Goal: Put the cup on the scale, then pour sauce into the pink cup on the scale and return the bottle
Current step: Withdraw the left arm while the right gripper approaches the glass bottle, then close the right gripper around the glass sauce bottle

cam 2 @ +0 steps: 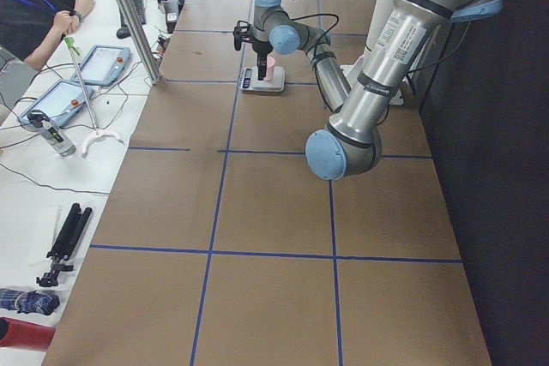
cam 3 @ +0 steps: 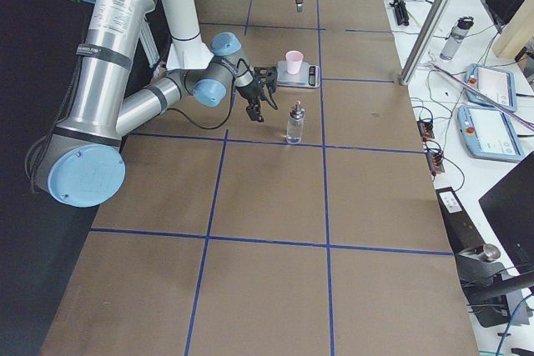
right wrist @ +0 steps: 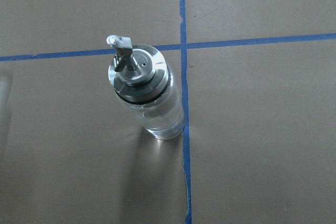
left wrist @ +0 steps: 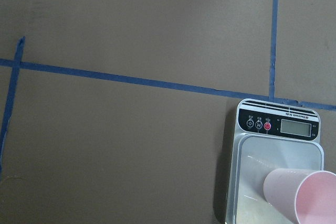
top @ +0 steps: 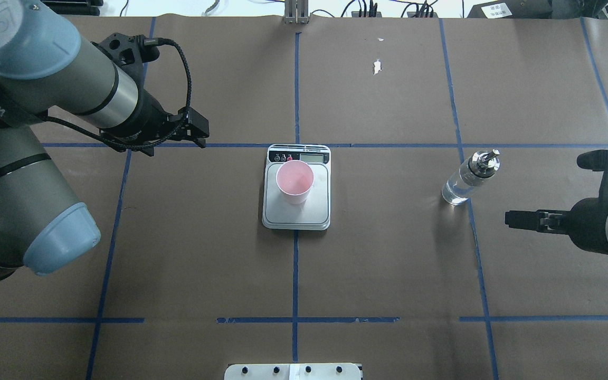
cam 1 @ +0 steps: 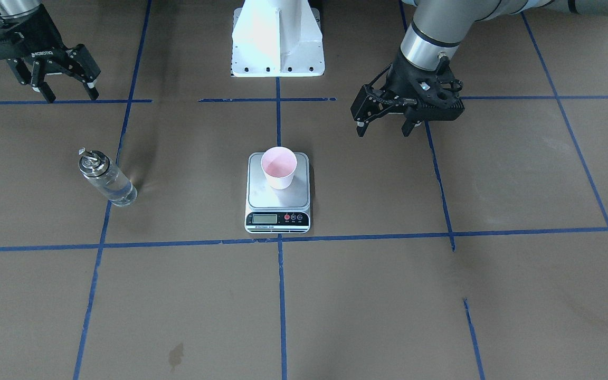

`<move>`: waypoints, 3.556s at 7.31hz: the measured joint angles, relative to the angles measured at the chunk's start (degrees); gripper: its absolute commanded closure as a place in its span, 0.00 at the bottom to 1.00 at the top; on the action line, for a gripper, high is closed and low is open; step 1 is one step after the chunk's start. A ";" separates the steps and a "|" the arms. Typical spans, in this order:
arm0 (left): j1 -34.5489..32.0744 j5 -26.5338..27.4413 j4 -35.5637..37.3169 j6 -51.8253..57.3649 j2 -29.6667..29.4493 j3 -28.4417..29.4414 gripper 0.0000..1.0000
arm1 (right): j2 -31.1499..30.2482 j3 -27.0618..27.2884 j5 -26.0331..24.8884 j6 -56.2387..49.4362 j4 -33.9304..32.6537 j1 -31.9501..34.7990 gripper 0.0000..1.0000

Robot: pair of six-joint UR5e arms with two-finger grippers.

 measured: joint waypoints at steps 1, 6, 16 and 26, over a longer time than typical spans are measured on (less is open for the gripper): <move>-1.74 -0.02 0.00 3.57 1.78 -0.73 0.00 | -0.18 -2.56 -4.72 1.71 4.14 -3.69 0.00; -10.02 -0.14 -0.28 23.29 10.36 -1.34 0.00 | 1.54 -12.55 -27.66 5.60 14.82 -14.43 0.00; -17.30 0.18 -0.59 37.87 13.56 2.40 0.00 | 9.92 -21.93 -46.76 -2.11 15.48 -19.89 0.00; -17.25 0.03 -0.60 37.38 13.09 2.69 0.00 | 13.46 -26.20 -46.56 -3.73 15.28 -14.20 0.00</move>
